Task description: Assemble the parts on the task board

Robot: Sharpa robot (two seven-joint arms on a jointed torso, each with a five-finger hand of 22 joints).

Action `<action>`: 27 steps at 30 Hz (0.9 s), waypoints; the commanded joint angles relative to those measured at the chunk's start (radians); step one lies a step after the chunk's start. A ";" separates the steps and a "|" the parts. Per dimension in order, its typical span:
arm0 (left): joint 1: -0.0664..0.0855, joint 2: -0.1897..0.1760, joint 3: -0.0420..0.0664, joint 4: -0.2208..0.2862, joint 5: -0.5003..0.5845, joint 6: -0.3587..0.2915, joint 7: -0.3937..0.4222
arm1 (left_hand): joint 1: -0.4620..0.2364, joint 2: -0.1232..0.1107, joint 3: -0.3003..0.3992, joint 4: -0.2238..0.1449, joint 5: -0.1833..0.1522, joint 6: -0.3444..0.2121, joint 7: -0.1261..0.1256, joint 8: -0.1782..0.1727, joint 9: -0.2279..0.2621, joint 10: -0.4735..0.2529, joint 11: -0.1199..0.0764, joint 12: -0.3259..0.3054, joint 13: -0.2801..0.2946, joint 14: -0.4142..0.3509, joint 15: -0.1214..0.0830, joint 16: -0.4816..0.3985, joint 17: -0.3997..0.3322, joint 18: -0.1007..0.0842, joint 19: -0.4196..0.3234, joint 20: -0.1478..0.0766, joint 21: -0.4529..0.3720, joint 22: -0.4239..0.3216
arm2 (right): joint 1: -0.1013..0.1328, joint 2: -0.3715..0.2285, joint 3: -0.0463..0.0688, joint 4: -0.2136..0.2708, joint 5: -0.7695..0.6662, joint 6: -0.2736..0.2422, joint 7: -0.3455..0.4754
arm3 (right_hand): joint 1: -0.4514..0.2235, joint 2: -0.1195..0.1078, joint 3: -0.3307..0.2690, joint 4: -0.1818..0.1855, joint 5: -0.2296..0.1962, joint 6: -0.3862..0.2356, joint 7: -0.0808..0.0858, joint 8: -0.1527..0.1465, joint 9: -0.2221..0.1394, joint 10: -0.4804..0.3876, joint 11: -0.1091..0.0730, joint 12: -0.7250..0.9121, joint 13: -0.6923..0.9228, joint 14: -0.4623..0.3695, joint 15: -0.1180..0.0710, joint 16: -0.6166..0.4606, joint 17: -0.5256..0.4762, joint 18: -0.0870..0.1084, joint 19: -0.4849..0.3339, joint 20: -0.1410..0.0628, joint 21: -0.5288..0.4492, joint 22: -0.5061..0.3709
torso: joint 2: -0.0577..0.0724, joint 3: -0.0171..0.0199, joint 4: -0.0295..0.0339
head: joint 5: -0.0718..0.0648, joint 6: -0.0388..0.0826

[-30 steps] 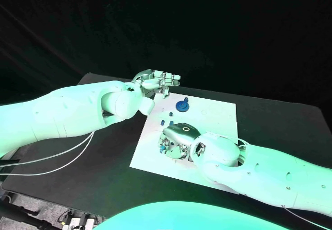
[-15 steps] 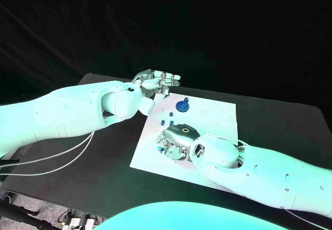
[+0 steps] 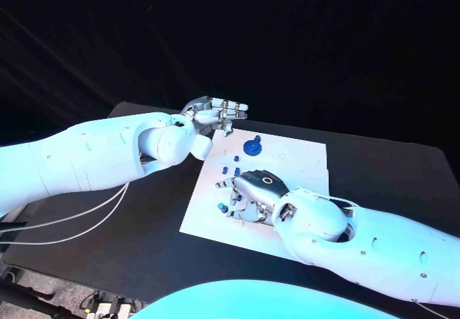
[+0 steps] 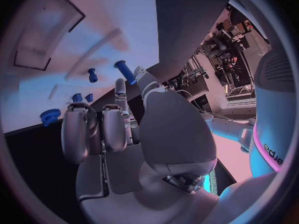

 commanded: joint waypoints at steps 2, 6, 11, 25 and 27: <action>0.001 -0.001 0.001 0.003 0.005 0.010 0.008 | 0.000 0.007 -0.004 -0.003 -0.002 0.001 0.006 0.001 -0.001 -0.006 -0.001 0.006 0.001 -0.007 0.002 -0.007 -0.001 0.018 -0.003 0.000 -0.004 -0.001 | 0.017 -0.051 0.006 0.048 0.019 -0.091 0.013 | 0.034 0.017 0.000 0.009 0.028 0.111 0.023 0.043 0.019 0.029 0.000 0.022 0.014 0.035 -0.008 0.003 -0.002 -0.016 0.023 -0.007 0.000 0.203 | -0.002 -0.0008 -0.0010 | -0.008 0.005; 0.001 -0.003 0.000 0.003 0.005 0.010 0.008 | 0.000 0.007 -0.004 -0.003 -0.002 0.001 0.006 0.001 -0.001 -0.006 -0.001 0.006 0.001 -0.007 0.002 -0.007 -0.001 0.018 -0.003 0.000 -0.004 -0.001 | 0.051 -0.135 0.008 0.087 0.159 -0.094 0.044 | 0.015 0.022 0.001 0.032 0.093 0.250 0.030 0.106 0.044 0.088 0.006 0.075 0.050 0.035 -0.002 0.003 -0.006 -0.014 0.018 -0.003 -0.014 0.200 | -0.003 -0.0018 -0.0023 | -0.018 0.011; 0.001 -0.008 -0.002 0.005 0.005 0.010 0.010 | 0.000 0.007 -0.004 -0.003 -0.002 0.001 0.006 0.001 -0.001 -0.006 -0.001 0.006 0.001 -0.007 0.002 -0.007 -0.001 0.018 -0.003 0.000 -0.004 -0.001 | 0.078 -0.257 0.008 0.131 0.329 -0.069 0.040 | -0.054 0.002 -0.043 0.073 0.147 0.300 0.006 0.124 0.061 0.155 -0.018 0.220 0.164 0.044 -0.020 0.030 0.033 -0.019 0.029 -0.014 0.017 0.208 | -0.006 -0.0017 -0.0064 | -0.043 0.016; 0.000 -0.025 -0.016 0.031 0.005 0.013 0.015 | 0.002 0.008 -0.006 -0.006 -0.002 0.001 0.006 0.001 -0.002 -0.007 -0.001 0.008 0.001 -0.007 0.002 -0.007 -0.002 0.018 -0.003 0.000 -0.004 -0.001 | 0.045 -0.523 -0.010 0.241 0.308 -0.072 -0.106 | -0.110 0.045 -0.212 0.176 0.246 0.309 -0.014 0.174 0.180 0.174 -0.030 1.116 1.091 0.064 -0.030 0.125 0.178 -0.038 0.062 -0.026 0.113 0.232 | -0.016 0.0050 -0.0301 | -0.126 0.014; -0.001 -0.026 -0.016 0.032 0.005 0.014 0.015 | 0.002 0.008 -0.006 -0.006 -0.002 0.001 0.006 0.001 -0.002 -0.007 -0.001 0.008 0.001 -0.007 0.002 -0.007 -0.002 0.018 -0.003 0.000 -0.004 -0.001 | 0.032 -0.535 -0.012 0.247 0.285 -0.074 -0.127 | -0.117 0.047 -0.224 0.183 0.262 0.315 -0.017 0.182 0.191 0.179 -0.033 1.128 1.104 0.064 -0.032 0.127 0.180 -0.038 0.063 -0.028 0.115 0.232 | -0.016 0.0058 -0.0329 | -0.130 0.013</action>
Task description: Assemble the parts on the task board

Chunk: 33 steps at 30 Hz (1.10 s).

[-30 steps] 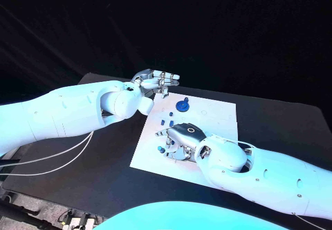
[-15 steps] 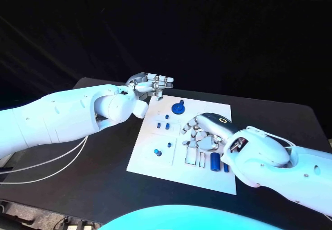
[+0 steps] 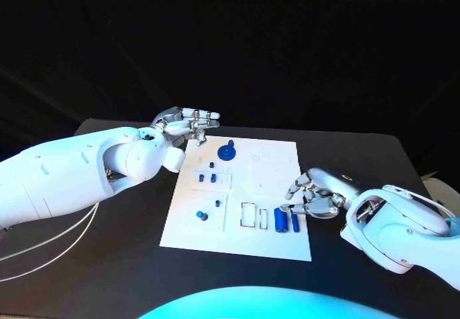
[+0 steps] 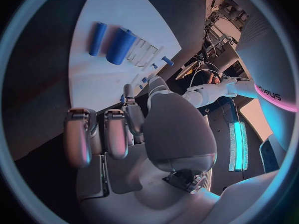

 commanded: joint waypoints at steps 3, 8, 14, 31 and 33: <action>-0.001 0.001 -0.001 0.006 0.005 0.015 0.012 | 0.002 0.008 -0.002 -0.002 -0.002 0.001 0.006 0.001 -0.001 -0.007 -0.001 0.003 0.001 -0.007 0.002 -0.003 -0.001 0.018 -0.003 0.000 -0.004 -0.001 | -0.028 -0.009 -0.004 0.012 -0.077 -0.005 -0.105 | -0.017 0.010 -0.026 0.007 0.027 0.002 -0.007 0.013 0.020 0.011 -0.002 0.012 0.016 0.066 -0.004 0.006 0.060 -0.008 0.063 -0.005 0.007 0.233 | -0.003 0.0031 -0.0112 | -0.016 -0.001; -0.001 0.001 -0.002 0.007 0.005 0.018 0.012 | 0.002 0.008 -0.002 -0.002 -0.002 0.001 0.006 0.001 -0.001 -0.007 -0.001 0.003 0.001 -0.007 0.002 -0.003 -0.001 0.018 -0.003 0.000 -0.004 -0.001 | -0.050 0.006 -0.006 0.004 -0.103 -0.008 -0.139 | -0.036 0.016 -0.044 0.009 0.033 0.000 -0.009 0.019 0.033 0.011 -0.004 0.016 0.022 0.066 -0.005 0.006 0.060 -0.008 0.062 -0.006 0.006 0.232 | -0.003 0.0027 -0.0079 | -0.020 -0.003; -0.002 -0.001 -0.002 0.006 0.005 0.018 0.011 | 0.001 0.008 -0.004 -0.002 -0.003 0.002 0.005 0.001 -0.001 -0.007 -0.001 0.005 0.002 -0.007 0.002 -0.003 -0.001 0.018 -0.003 0.001 -0.005 -0.002 | -0.070 0.031 -0.007 -0.016 -0.109 -0.013 -0.162 | -0.049 0.031 -0.055 0.008 0.048 0.001 -0.013 0.027 0.048 0.017 -0.007 0.026 0.036 0.067 -0.007 0.008 0.064 -0.008 0.063 -0.008 0.007 0.233 | -0.003 0.0008 -0.0083 | -0.017 -0.002; -0.003 -0.003 -0.003 0.005 0.005 0.030 0.006 | -0.006 0.010 -0.008 0.002 -0.003 0.001 0.006 0.001 -0.002 -0.009 0.000 0.006 0.001 -0.007 0.003 -0.004 -0.002 0.019 -0.004 0.001 -0.009 -0.004 | -0.104 0.094 -0.008 -0.077 -0.080 0.005 -0.183 | -0.054 0.035 -0.062 0.009 0.056 -0.001 -0.013 0.030 0.057 0.014 -0.007 0.022 0.034 0.066 -0.008 0.007 0.060 -0.006 0.060 -0.009 0.001 0.231 | -0.002 0.0014 -0.0100 | -0.009 -0.012; -0.003 -0.004 -0.003 0.005 0.005 0.032 0.005 | -0.006 0.010 -0.008 0.002 -0.003 0.001 0.006 0.001 -0.002 -0.009 0.000 0.006 0.001 -0.007 0.003 -0.004 -0.002 0.019 -0.004 0.001 -0.009 -0.004 | -0.106 0.101 -0.008 -0.084 -0.077 0.002 -0.184 | -0.059 0.037 -0.066 0.010 0.054 -0.003 -0.013 0.031 0.060 0.013 -0.007 0.022 0.034 0.065 -0.008 0.006 0.059 -0.006 0.059 -0.009 -0.001 0.231 | -0.002 0.0014 -0.0093 | -0.008 -0.013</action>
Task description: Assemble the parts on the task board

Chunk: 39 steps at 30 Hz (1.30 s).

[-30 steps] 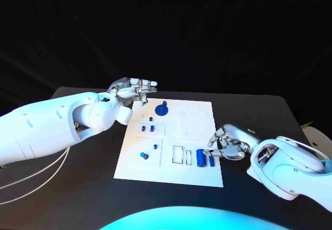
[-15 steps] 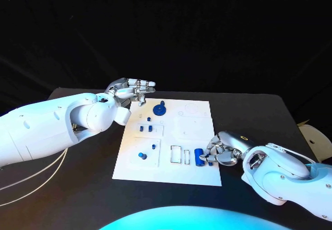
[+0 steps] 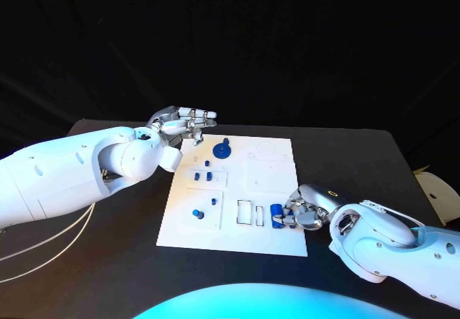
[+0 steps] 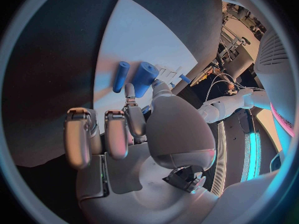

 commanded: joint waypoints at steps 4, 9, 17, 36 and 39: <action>0.000 -0.001 0.001 0.002 0.005 0.025 0.005 | -0.002 0.005 -0.005 -0.001 -0.003 0.001 0.006 0.001 -0.001 -0.009 0.000 0.006 0.001 -0.004 0.000 -0.004 -0.001 0.019 -0.004 0.001 -0.003 -0.001 | -0.005 0.023 -0.001 -0.020 0.006 0.003 -0.021 | -0.023 0.007 -0.017 0.002 -0.009 -0.008 -0.005 0.007 0.011 0.004 0.001 0.000 0.001 0.065 -0.008 0.000 0.058 -0.004 0.056 -0.006 -0.006 0.230 | 0.000 0.0003 -0.0012 | 0.003 -0.004; 0.000 0.000 0.001 0.002 0.007 0.028 0.005 | -0.006 0.006 -0.008 0.002 -0.003 0.000 0.006 0.001 -0.002 -0.011 0.000 0.006 0.001 -0.004 0.001 -0.004 -0.002 0.018 -0.005 0.002 -0.004 -0.002 | -0.007 0.044 -0.001 -0.037 -0.001 0.021 -0.044 | -0.039 0.009 -0.031 0.002 -0.033 -0.014 -0.005 0.011 0.023 0.003 0.002 -0.002 0.002 0.064 -0.008 -0.001 0.057 -0.004 0.054 -0.006 -0.008 0.230 | 0.000 0.0007 0.0009 | 0.001 -0.007; 0.000 -0.002 0.001 0.003 0.016 0.032 0.006 | -0.026 0.007 -0.022 0.015 -0.003 -0.003 0.006 0.000 -0.004 -0.017 0.001 0.008 0.000 -0.004 0.003 -0.003 -0.003 0.019 -0.006 0.005 -0.009 -0.005 | -0.009 0.066 -0.001 -0.046 -0.022 0.072 -0.073 | -0.043 0.004 -0.041 0.000 -0.074 -0.020 -0.005 0.015 0.037 -0.002 0.002 -0.009 -0.001 0.064 -0.007 -0.003 0.054 -0.002 0.050 -0.005 -0.017 0.227 | -0.001 0.0001 -0.0004 | 0.001 -0.004; 0.000 -0.003 0.001 0.006 0.018 0.038 0.006 | -0.025 0.008 -0.024 0.014 -0.002 -0.003 0.005 0.000 -0.005 -0.018 0.000 0.009 0.000 -0.004 0.002 -0.003 -0.003 0.019 -0.006 0.005 -0.012 -0.007 | -0.008 0.058 0.001 -0.013 -0.041 -0.032 -0.073 | 0.061 0.040 -0.016 -0.003 0.114 0.007 -0.024 0.036 0.080 0.025 -0.015 0.013 0.029 0.077 -0.021 0.030 0.118 -0.012 0.070 -0.016 0.032 0.241 | -0.002 -0.0003 -0.0006 | 0.002 0.001; 0.000 -0.004 0.001 0.006 0.018 0.038 0.006 | -0.024 0.008 -0.024 0.014 -0.002 -0.003 0.005 0.000 -0.005 -0.018 0.000 0.009 0.000 -0.004 0.002 -0.003 -0.003 0.019 -0.006 0.005 -0.012 -0.007 | -0.004 0.048 0.004 0.006 -0.021 -0.078 -0.064 | 0.060 0.042 -0.017 -0.002 0.129 0.009 -0.025 0.036 0.083 0.029 -0.017 0.017 0.033 0.077 -0.022 0.033 0.123 -0.014 0.073 -0.017 0.038 0.243 | -0.002 -0.0003 -0.0009 | 0.002 0.002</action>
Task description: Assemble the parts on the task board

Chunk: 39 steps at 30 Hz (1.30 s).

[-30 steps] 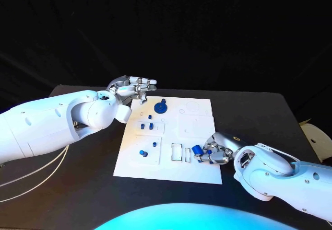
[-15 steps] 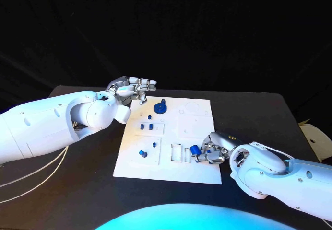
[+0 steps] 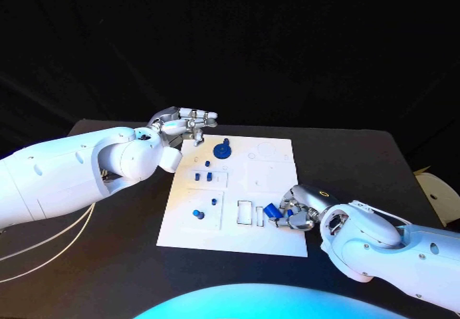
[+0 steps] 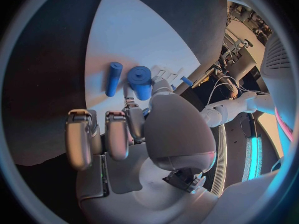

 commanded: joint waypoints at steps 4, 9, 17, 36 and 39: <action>0.000 0.001 0.001 0.003 0.007 0.019 0.007 | -0.003 0.000 -0.005 -0.001 -0.002 -0.003 0.005 0.000 -0.002 -0.009 -0.002 0.003 0.000 -0.003 0.001 -0.003 -0.001 0.019 -0.002 0.001 -0.006 -0.002 | 0.010 -0.011 0.005 0.038 0.050 -0.113 0.009 | -0.013 0.018 -0.005 0.005 0.021 0.024 -0.012 0.003 0.020 0.008 -0.001 0.007 0.015 0.078 -0.008 0.008 0.128 -0.014 0.078 -0.007 0.008 0.243 | -0.001 -0.0002 -0.0017 | 0.003 0.002; 0.000 0.002 0.001 0.002 0.007 0.024 0.005 | -0.001 0.001 -0.005 -0.003 -0.001 -0.003 0.004 0.000 -0.002 -0.009 -0.003 0.004 0.000 -0.003 0.001 -0.003 -0.001 0.019 -0.003 0.001 -0.007 -0.003 | 0.020 -0.010 0.007 0.059 0.083 -0.144 0.018 | -0.016 0.019 -0.006 0.005 0.027 0.024 -0.012 0.003 0.021 0.008 -0.001 0.007 0.016 0.078 -0.008 0.008 0.129 -0.014 0.078 -0.008 0.008 0.243 | 0.000 -0.0006 0.0003 | 0.002 0.002; 0.000 0.002 0.001 0.003 0.007 0.023 0.006 | 0.003 0.002 -0.006 -0.005 -0.001 -0.003 0.004 0.001 -0.002 -0.009 -0.003 0.005 0.000 -0.004 0.001 -0.003 -0.002 0.019 -0.002 0.001 -0.007 -0.003 | 0.024 0.019 0.007 0.063 0.135 -0.129 0.023 | -0.044 0.021 -0.018 0.006 0.037 0.025 -0.012 0.000 0.025 0.007 -0.001 0.003 0.014 0.077 -0.008 0.008 0.127 -0.014 0.076 -0.008 0.004 0.242 | 0.001 -0.0007 0.0001 | 0.004 0.006; 0.000 0.011 0.001 -0.004 0.007 0.024 0.011 | 0.003 0.002 -0.006 -0.005 -0.001 -0.003 0.004 0.001 -0.002 -0.009 -0.003 0.005 0.000 -0.004 0.001 -0.003 -0.002 0.019 -0.002 0.001 -0.007 -0.003 | 0.024 0.132 0.007 -0.025 0.194 0.011 0.002 | -0.121 0.033 -0.049 0.006 -0.014 0.029 -0.012 -0.002 0.037 0.001 0.000 -0.012 0.004 0.074 -0.007 0.001 0.115 -0.010 0.070 -0.006 -0.011 0.238 | 0.001 0.0001 -0.0009 | 0.005 0.004; 0.000 0.011 0.001 -0.004 0.007 0.025 0.011 | 0.003 0.002 -0.006 -0.005 -0.001 -0.003 0.004 0.001 -0.002 -0.009 -0.003 0.005 0.000 -0.004 0.001 -0.003 -0.002 0.019 -0.002 0.001 -0.007 -0.003 | 0.024 0.140 0.007 -0.039 0.194 0.009 -0.001 | -0.122 0.036 -0.048 0.006 -0.014 0.030 -0.012 -0.002 0.038 0.001 0.000 -0.014 0.003 0.074 -0.007 0.001 0.114 -0.010 0.070 -0.007 -0.011 0.238 | 0.001 0.0004 -0.0005 | 0.005 0.005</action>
